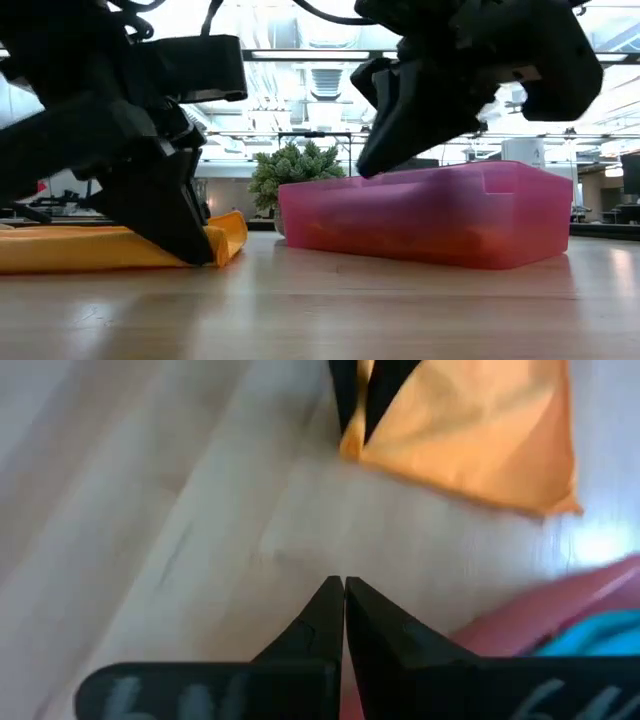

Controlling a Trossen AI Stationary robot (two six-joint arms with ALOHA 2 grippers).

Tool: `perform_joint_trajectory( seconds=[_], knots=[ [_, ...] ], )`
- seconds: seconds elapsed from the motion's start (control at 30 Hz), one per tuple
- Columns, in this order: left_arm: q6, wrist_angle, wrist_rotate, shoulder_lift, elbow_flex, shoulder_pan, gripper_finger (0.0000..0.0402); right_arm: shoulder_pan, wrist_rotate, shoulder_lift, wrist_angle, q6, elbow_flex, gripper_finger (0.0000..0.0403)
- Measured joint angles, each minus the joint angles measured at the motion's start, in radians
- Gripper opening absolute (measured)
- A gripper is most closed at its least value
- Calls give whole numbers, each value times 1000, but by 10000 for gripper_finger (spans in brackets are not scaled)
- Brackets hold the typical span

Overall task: Fold microfiber towels
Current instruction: Fold the orange microfiber cloth

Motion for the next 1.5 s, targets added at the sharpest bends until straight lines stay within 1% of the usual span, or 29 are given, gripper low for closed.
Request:
perform_joint_trajectory(
  seconds=[0.1,0.17,0.33,0.5,0.57,0.67,0.73,0.8,0.97,1.1,1.2,1.27,1.37,1.5],
  knots=[
    [0,4,18,-22,10,-2,8,0,-7,0,95,-11,-32,14],
    [0,5,23,-43,13,-11,3,0,-8,0,128,-12,-46,27],
    [0,0,26,-84,15,-34,1,0,-7,1,181,-15,-55,86],
    [-2,7,27,-128,16,-54,1,0,1,44,305,-64,-55,150],
    [-4,8,27,-142,21,-59,1,0,7,75,366,-96,-56,166],
    [-9,8,26,-163,22,-66,0,0,47,117,465,-140,-55,179],
    [-24,7,26,-176,20,-67,0,0,73,143,531,-165,-55,183],
    [-27,5,26,-184,19,-69,0,0,77,161,550,-178,-55,186],
    [-26,6,24,-201,18,-70,0,-1,72,206,562,-161,-32,187],
    [-26,8,23,-204,21,-74,0,-5,87,282,567,-178,17,187],
    [-27,7,23,-205,21,-77,0,-7,150,348,562,-190,66,187],
    [-27,6,23,-206,21,-80,0,-3,235,369,564,-208,94,186],
    [-28,7,28,-206,21,-86,0,2,268,376,565,-221,101,172],
    [-30,7,32,-206,21,-96,0,2,286,357,532,-230,100,124]
  ],
)
